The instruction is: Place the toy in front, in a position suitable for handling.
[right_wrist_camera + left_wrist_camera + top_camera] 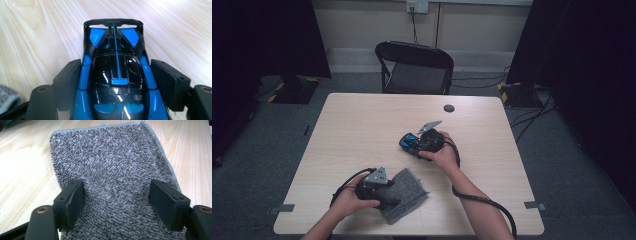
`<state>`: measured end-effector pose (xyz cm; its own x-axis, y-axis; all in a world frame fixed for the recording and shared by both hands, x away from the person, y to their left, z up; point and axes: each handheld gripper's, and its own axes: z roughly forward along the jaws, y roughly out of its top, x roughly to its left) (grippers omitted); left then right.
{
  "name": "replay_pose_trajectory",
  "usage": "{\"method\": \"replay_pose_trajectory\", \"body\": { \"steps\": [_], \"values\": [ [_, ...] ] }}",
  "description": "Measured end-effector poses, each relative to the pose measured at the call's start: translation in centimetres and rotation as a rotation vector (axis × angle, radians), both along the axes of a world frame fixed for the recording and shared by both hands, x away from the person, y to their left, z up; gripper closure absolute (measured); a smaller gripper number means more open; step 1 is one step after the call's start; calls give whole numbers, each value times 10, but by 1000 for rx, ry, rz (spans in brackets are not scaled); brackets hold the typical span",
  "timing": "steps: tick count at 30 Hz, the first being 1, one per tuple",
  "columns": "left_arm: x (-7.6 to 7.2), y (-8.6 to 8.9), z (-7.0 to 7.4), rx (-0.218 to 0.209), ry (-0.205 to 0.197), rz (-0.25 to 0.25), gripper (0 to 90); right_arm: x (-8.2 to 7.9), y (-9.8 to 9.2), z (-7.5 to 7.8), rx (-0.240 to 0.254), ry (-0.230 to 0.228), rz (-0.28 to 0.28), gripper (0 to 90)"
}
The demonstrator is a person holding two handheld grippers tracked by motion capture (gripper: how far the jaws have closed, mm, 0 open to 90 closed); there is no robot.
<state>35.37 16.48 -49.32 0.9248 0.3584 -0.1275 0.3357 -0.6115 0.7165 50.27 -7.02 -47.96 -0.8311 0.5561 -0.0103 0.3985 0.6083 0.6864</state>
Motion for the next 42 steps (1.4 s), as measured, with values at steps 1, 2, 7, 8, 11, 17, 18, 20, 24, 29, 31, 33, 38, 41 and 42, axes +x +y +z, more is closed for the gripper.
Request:
{"method": "replay_pose_trajectory", "body": {
  "steps": [1, 2, 7, 8, 11, 17, 18, 20, 24, 29, 31, 33, 38, 41, 42],
  "values": [
    [0, 0, 0, 1, 1, 1, 278, 0, -3, -1, 0, 3, 3, 268],
    [0, 0, 0, 0, 1, 2, 278, -1, -6, -2, 4, 0, -4, 268],
    [0, 0, 0, 0, 0, 2, 278, -2, -17, -11, 14, 5, -3, 268],
    [0, 0, 0, 0, 0, 2, 278, -3, -18, -13, 18, 5, -3, 268],
    [0, 0, 0, -3, 2, 5, 278, -3, -21, -15, 30, 2, 3, 267],
    [0, 0, 0, 3, -1, 4, 277, -5, -24, -20, 23, 8, 5, 255],
    [-1, 0, 0, 1, 0, 7, 277, -5, -25, -20, 20, 7, 9, 254],
    [-1, 0, 0, 0, 0, 7, 277, -5, -27, -20, 14, 5, 15, 229],
    [-1, -1, 0, 1, -1, 7, 277, -8, -29, -18, -17, -3, 5, 197],
    [-1, 0, 0, 0, 1, 7, 277, -19, -41, -15, 4, -9, -23, 169],
    [0, 0, 0, -1, 2, 9, 277, -25, -48, -15, 12, -11, -35, 159],
    [-1, -1, 0, 1, 2, 10, 277, -31, -54, -14, 2, -22, -40, 156],
    [0, -1, 0, 0, 4, 12, 277, -43, -70, -20, 15, -4, -63, 154],
    [0, -1, 0, -1, 7, 13, 276, -47, -76, -25, 49, -8, -82, 157],
    [0, -1, 0, 2, 9, 14, 276, -48, -77, -26, 55, -17, -83, 158]
  ]
}}
